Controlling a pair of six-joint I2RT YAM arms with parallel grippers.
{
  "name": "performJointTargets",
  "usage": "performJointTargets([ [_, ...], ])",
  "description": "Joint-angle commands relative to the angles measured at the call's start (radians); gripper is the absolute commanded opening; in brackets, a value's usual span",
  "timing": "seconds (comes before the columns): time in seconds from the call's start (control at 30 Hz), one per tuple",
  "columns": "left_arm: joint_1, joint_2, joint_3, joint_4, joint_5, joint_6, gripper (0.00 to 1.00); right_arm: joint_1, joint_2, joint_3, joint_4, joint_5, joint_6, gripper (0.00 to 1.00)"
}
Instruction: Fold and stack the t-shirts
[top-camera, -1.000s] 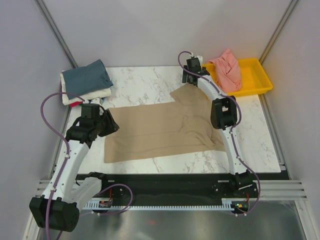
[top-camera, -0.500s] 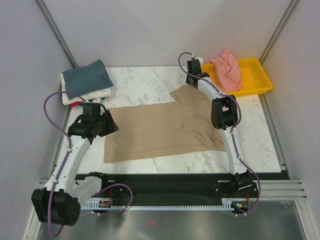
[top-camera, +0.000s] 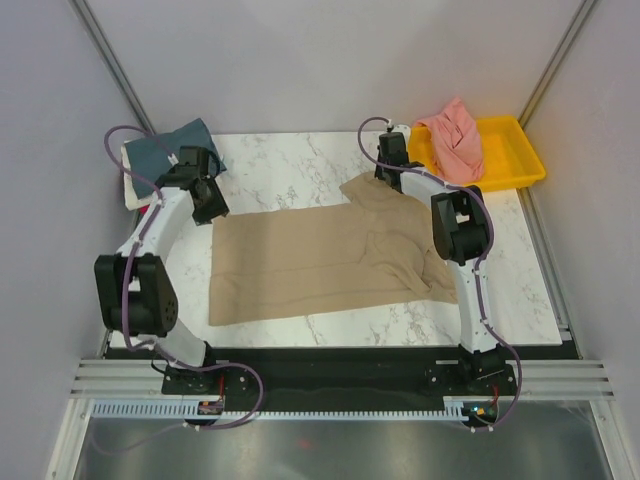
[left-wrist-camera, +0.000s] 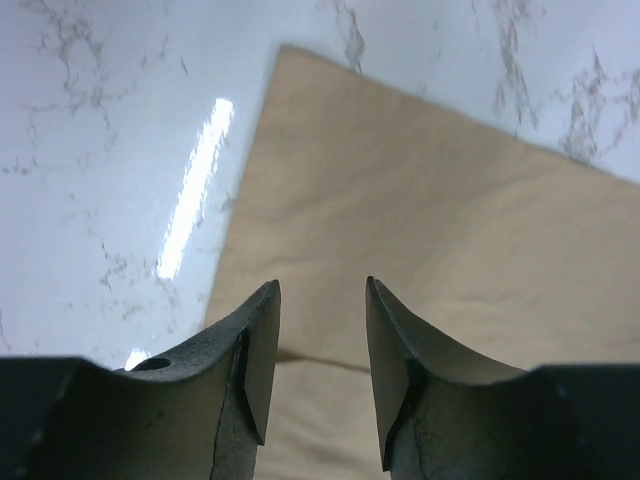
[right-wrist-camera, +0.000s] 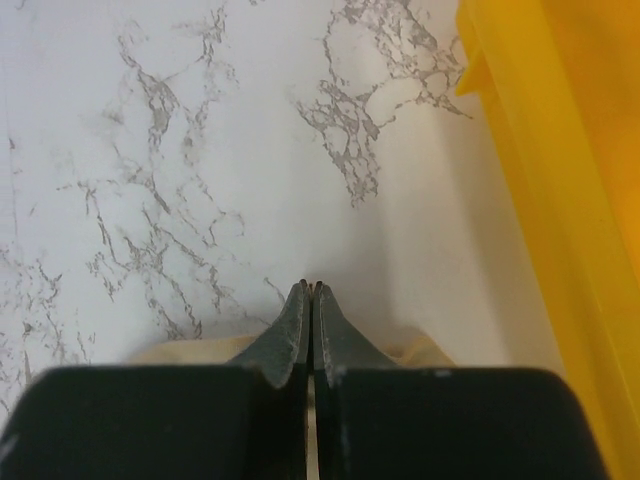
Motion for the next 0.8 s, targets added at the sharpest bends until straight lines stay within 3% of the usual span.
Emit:
performJointTargets([
  [0.0,0.012,0.149,0.099,0.023,-0.078,-0.006,0.49,0.016,-0.012,-0.025,-0.009,-0.075,0.000,0.00],
  [0.13,0.012,0.279,0.206,0.049,-0.141,0.005,0.58,0.024,-0.017,-0.037,-0.003,-0.091,-0.003,0.00],
  [0.3,0.023,0.373,0.225,0.122,-0.174,0.027,0.66,0.024,-0.012,-0.036,-0.003,-0.115,0.000,0.00],
  [0.77,0.132,0.493,0.155,0.270,-0.043,0.040,0.63,0.024,-0.014,-0.036,-0.001,-0.136,-0.001,0.00],
])
